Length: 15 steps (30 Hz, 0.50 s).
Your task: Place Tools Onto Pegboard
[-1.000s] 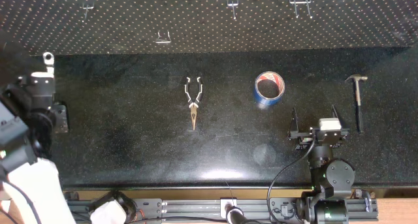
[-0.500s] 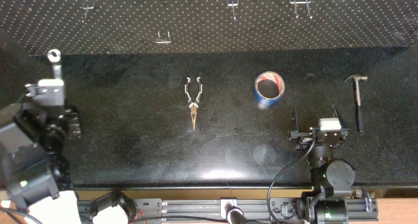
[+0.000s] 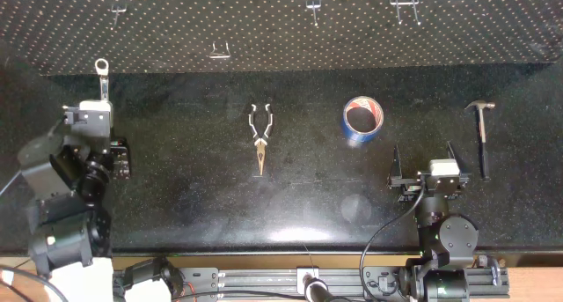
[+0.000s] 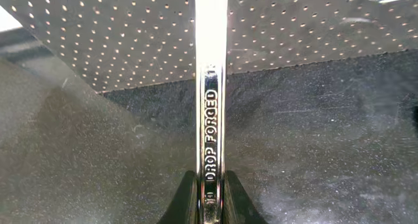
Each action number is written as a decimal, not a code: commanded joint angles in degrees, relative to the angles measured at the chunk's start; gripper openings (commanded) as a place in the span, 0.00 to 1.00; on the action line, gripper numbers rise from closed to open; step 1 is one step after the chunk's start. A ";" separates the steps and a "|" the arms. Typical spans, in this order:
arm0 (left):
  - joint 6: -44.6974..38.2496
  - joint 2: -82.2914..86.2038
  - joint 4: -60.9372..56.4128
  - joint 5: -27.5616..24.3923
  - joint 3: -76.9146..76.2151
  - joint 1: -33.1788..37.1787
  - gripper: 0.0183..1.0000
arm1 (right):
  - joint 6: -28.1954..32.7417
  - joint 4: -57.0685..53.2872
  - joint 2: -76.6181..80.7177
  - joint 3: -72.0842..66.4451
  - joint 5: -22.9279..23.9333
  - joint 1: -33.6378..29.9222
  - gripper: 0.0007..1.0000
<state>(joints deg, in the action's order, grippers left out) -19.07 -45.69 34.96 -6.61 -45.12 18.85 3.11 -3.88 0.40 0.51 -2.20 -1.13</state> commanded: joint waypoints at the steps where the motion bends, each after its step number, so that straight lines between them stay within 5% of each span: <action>1: 2.84 -4.55 -3.54 0.17 0.46 1.44 0.01 | 0.17 -0.13 -0.35 -0.28 0.28 -0.20 0.98; 15: 5.38 -10.12 -11.30 -2.47 0.46 1.33 0.01 | 0.17 -0.13 -0.35 -0.28 0.28 -0.20 0.97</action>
<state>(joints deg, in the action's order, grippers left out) -15.79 -55.31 25.34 -6.83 -44.60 19.99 3.11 -3.88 0.43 0.51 -2.20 -1.13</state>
